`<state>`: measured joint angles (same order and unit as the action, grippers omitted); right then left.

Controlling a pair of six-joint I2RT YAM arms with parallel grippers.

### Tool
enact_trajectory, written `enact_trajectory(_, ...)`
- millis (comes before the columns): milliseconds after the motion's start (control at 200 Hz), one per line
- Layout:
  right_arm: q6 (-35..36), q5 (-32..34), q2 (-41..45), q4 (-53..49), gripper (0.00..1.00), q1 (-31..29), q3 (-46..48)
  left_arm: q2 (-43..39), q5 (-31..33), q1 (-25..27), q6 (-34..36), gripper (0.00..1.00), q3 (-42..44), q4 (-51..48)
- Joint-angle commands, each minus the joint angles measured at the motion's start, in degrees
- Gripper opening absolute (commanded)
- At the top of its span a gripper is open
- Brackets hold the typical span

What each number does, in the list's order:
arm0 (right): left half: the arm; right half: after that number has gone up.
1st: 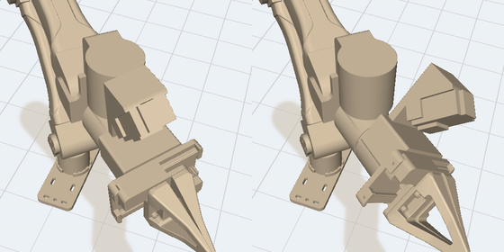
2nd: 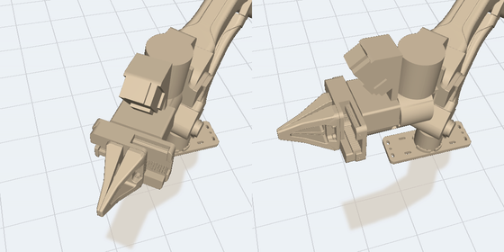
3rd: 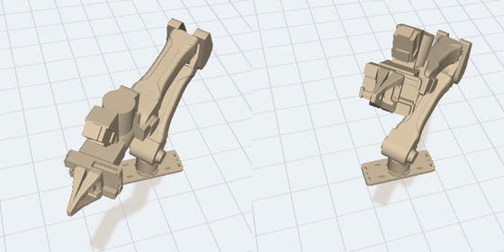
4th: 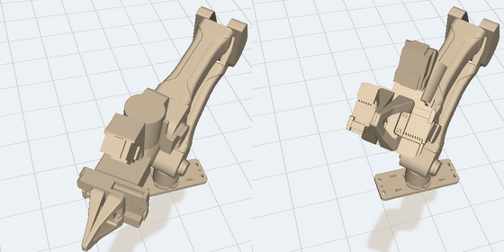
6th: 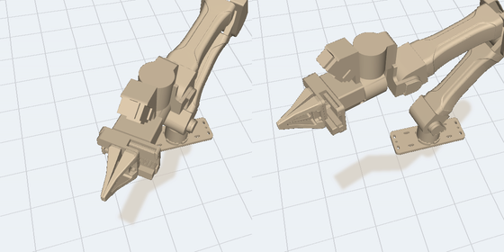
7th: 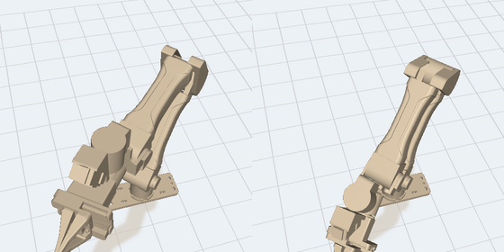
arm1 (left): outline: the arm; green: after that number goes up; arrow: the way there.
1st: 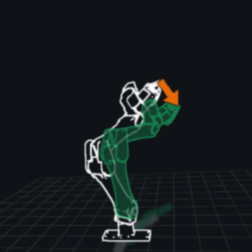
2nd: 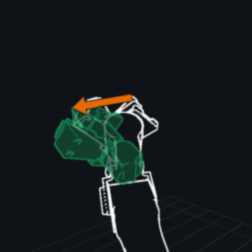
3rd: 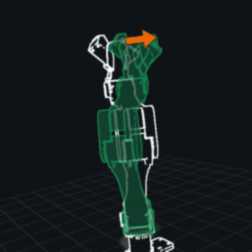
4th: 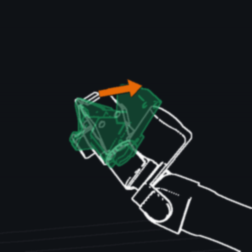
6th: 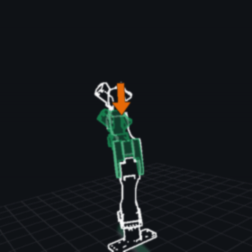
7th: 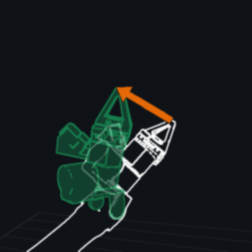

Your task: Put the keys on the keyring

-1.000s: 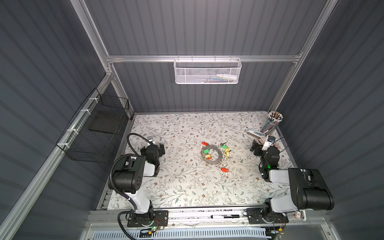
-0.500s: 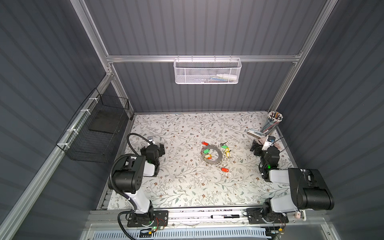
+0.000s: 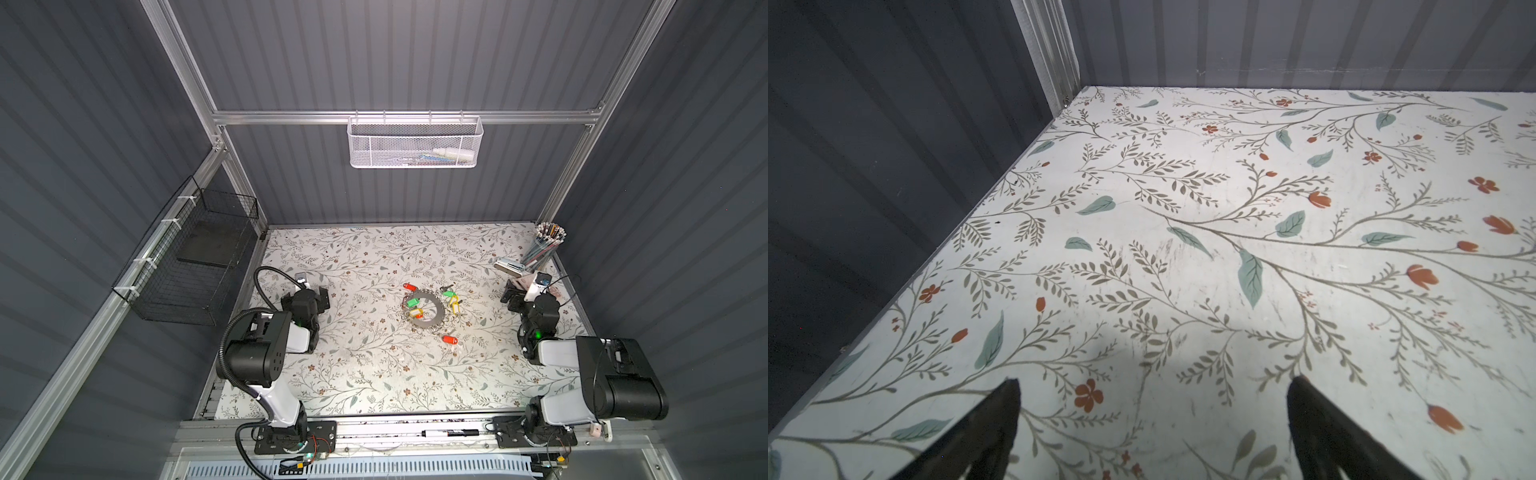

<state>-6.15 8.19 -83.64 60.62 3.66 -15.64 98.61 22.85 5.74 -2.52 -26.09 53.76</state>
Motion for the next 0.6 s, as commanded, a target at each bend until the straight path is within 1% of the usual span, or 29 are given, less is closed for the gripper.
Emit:
enact_trajectory(0, -0.53, 1.41, 0.05, 2.77, 0.99, -0.27, 0.94, -0.26, -0.13, -0.02, 0.68, 1.00, 0.33, 0.91)
enact_trajectory(275, -0.54, 1.47, 0.10, 3.05, 0.99, -0.23, 1.18, -0.28, -0.16, -0.02, 0.68, 1.00, 0.38, 0.91)
enact_trajectory(420, -0.77, 2.29, -0.21, 8.06, 0.99, -0.24, 3.57, -0.26, -0.16, -0.02, 0.68, 1.00, 0.42, 0.91)
enact_trajectory(595, -0.70, 1.68, -0.27, 6.58, 0.99, -0.24, 2.77, -0.26, -0.15, -0.02, 0.68, 1.00, 0.39, 0.90)
